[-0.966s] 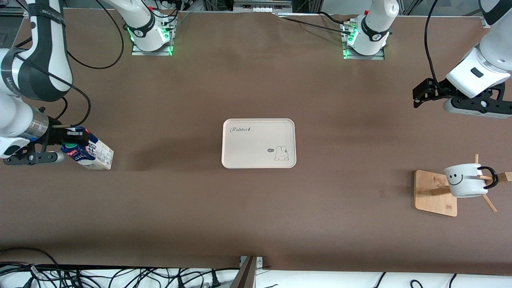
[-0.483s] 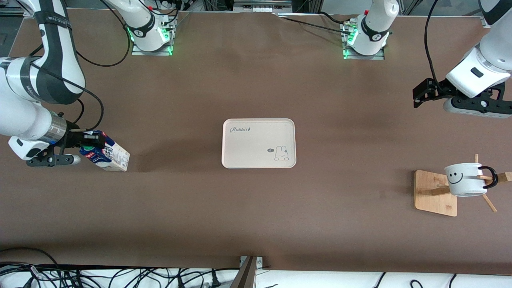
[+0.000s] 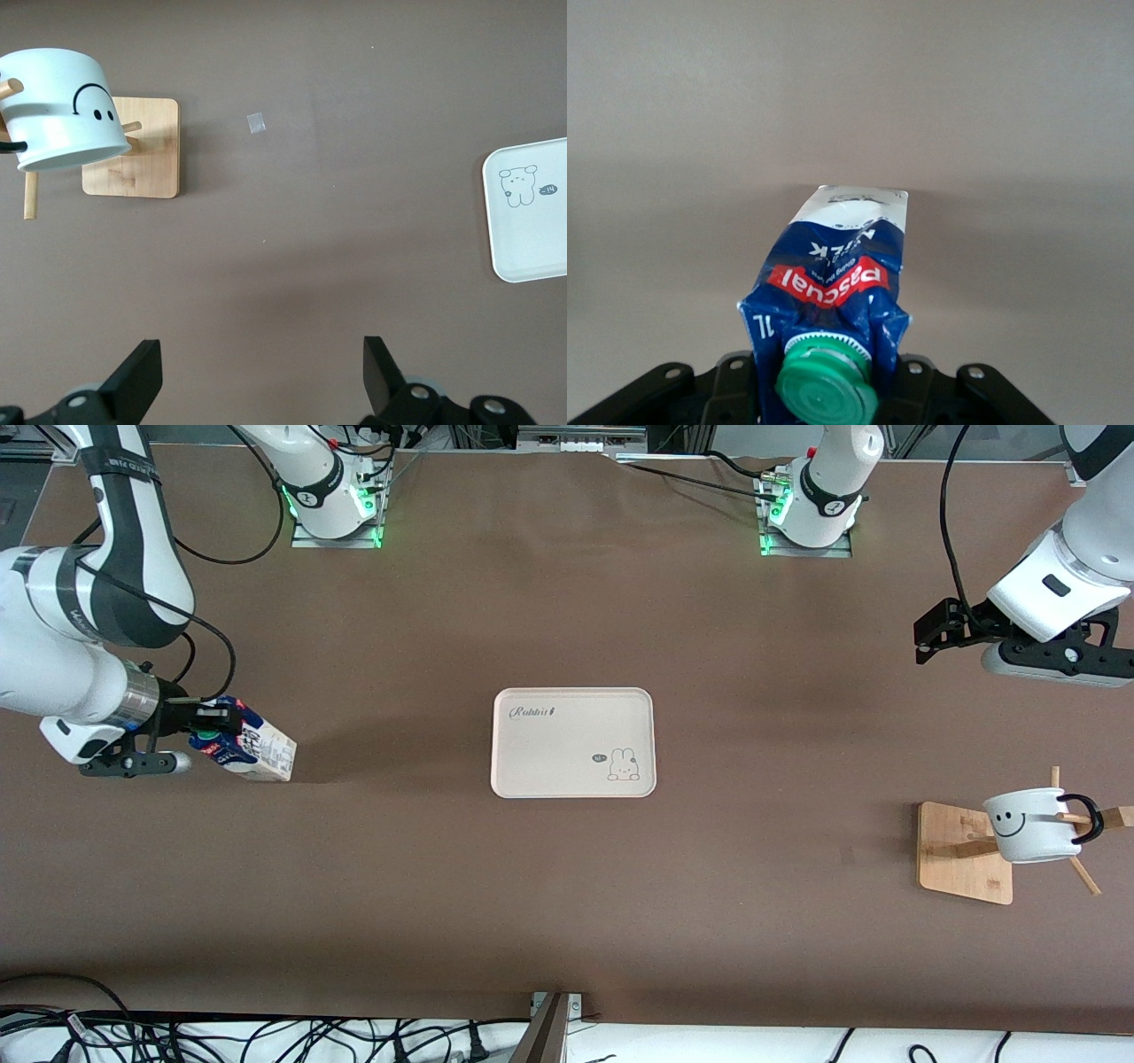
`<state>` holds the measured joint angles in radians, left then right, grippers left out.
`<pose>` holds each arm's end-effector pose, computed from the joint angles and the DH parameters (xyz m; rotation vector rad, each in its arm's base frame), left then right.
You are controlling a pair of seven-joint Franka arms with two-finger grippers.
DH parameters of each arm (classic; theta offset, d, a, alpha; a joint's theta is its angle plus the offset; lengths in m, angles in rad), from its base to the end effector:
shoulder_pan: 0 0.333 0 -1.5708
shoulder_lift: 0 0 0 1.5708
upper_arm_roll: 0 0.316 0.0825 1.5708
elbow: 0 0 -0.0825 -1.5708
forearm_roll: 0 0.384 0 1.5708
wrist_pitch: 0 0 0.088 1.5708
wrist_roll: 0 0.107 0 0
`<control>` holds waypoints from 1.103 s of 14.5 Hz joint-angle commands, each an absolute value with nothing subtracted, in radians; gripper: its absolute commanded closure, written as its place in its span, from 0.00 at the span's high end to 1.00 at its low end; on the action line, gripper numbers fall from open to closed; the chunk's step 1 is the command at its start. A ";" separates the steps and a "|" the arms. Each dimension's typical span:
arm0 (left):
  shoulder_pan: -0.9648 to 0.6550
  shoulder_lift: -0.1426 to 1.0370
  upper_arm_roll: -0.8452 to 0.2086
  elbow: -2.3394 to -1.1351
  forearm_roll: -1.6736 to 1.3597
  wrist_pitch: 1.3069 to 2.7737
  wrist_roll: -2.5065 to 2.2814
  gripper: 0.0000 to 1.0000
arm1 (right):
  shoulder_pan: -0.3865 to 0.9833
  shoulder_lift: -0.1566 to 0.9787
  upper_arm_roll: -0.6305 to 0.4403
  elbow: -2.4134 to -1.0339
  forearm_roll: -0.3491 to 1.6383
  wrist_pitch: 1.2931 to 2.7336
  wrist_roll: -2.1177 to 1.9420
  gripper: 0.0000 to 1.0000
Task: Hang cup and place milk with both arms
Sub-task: 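Lower the milk carton onto the table beside the right arm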
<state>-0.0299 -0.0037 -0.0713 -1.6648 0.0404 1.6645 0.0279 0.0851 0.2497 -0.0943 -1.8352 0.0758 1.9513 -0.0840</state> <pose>0.5571 -0.0526 0.5902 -3.0944 0.2058 -0.0076 0.6060 0.0024 0.3847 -3.0833 -0.0668 0.2006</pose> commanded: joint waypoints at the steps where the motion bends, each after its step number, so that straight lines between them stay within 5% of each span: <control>1: -0.032 0.011 -0.074 -1.631 0.061 1.638 0.040 1.00 | 0.061 0.224 -0.061 -1.914 0.066 2.026 -0.067 0.40; 8: -0.032 0.009 -0.074 -1.631 0.061 1.638 0.040 1.00 | 0.057 0.250 -0.061 -1.977 0.066 2.140 -0.080 0.43; 10: -0.032 0.011 -0.074 -1.631 0.061 1.638 0.040 1.00 | 0.055 0.253 -0.061 -1.977 0.067 2.148 -0.080 1.00; 16: -0.032 0.011 -0.074 -1.631 0.061 1.638 0.040 1.00 | 0.054 0.213 -0.061 -1.950 0.067 2.097 -0.086 1.00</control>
